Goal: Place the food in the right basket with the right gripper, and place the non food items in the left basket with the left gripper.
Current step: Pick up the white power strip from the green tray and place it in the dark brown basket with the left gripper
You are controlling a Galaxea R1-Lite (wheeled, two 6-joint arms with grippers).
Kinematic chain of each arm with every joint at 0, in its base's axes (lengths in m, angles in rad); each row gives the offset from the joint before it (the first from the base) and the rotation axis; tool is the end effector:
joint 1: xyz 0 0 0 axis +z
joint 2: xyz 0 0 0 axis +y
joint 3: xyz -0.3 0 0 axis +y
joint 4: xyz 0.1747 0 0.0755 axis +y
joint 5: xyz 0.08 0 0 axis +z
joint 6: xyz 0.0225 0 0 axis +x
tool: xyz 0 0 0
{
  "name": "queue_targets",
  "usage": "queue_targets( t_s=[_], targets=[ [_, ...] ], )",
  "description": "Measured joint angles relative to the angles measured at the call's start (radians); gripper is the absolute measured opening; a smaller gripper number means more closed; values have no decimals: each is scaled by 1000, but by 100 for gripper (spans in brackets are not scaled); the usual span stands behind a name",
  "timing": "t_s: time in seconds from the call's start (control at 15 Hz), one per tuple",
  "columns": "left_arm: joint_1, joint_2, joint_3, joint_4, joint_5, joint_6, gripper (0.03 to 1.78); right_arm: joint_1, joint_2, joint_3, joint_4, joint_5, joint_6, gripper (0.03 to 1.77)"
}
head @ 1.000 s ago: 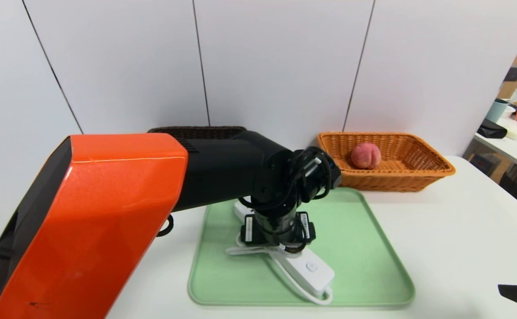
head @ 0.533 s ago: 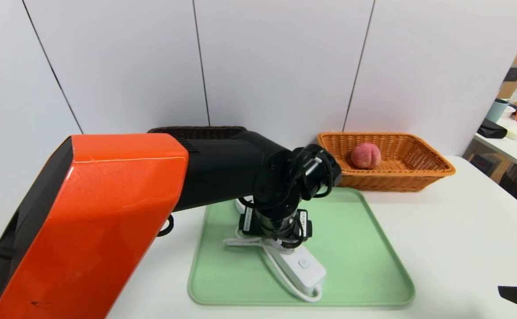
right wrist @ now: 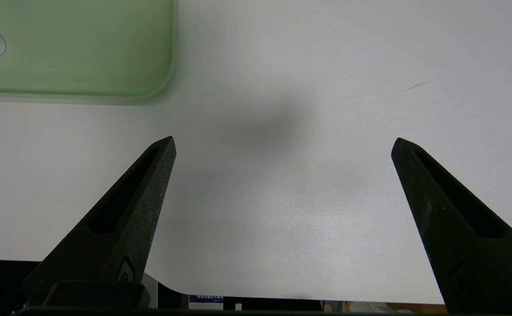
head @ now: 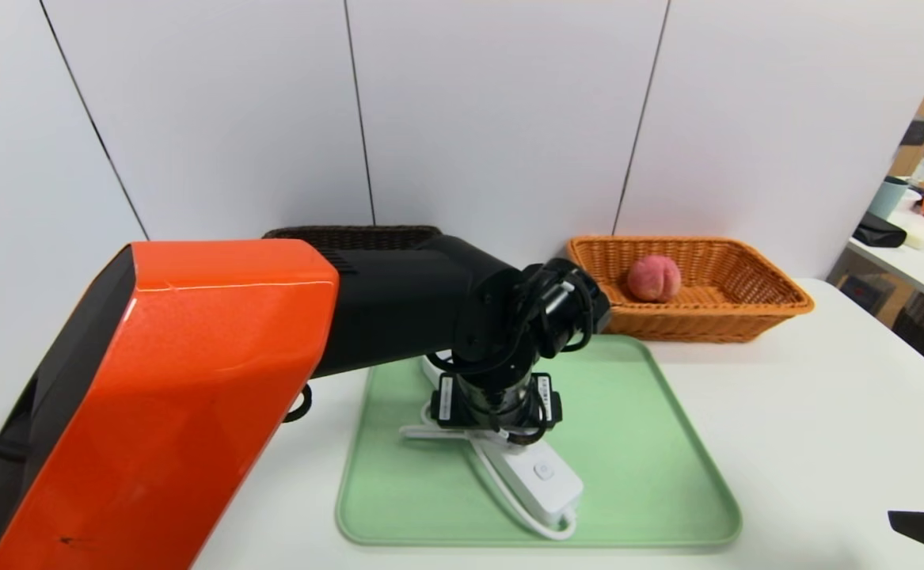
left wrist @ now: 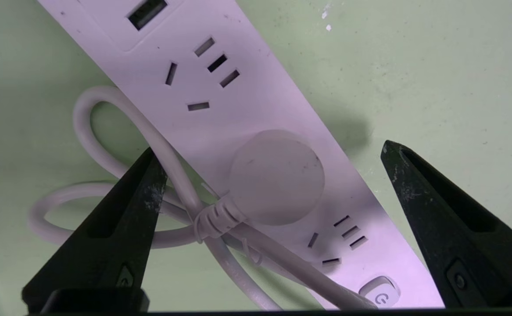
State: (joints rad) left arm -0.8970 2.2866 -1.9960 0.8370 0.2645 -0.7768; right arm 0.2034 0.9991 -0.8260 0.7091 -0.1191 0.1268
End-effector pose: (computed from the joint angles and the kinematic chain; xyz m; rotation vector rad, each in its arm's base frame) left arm 0.2726 -0.3320 0.1568 -0.0691 1.0790 -0.1558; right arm 0.0865 0.0151 0.2176 -0.0231 0.8735 0.0234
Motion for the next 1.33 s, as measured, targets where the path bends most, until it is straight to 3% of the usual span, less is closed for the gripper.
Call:
queue_targets(
  t_s=[0.07, 0.27, 0.4, 1.33],
  targets=[
    [0, 1, 0, -1, 0, -5, 169, 0, 1, 0, 0, 0, 0, 170],
    [2, 1, -1, -8, 1, -7, 123, 0, 3, -1, 0, 0, 0, 170],
    [2, 0, -2, -12, 1, -7, 107, 0, 4, 0, 0, 0, -1, 170],
    [31, -47, 0, -64, -54, -65, 83, 3, 7, 8, 0, 0, -2, 170]
  ],
)
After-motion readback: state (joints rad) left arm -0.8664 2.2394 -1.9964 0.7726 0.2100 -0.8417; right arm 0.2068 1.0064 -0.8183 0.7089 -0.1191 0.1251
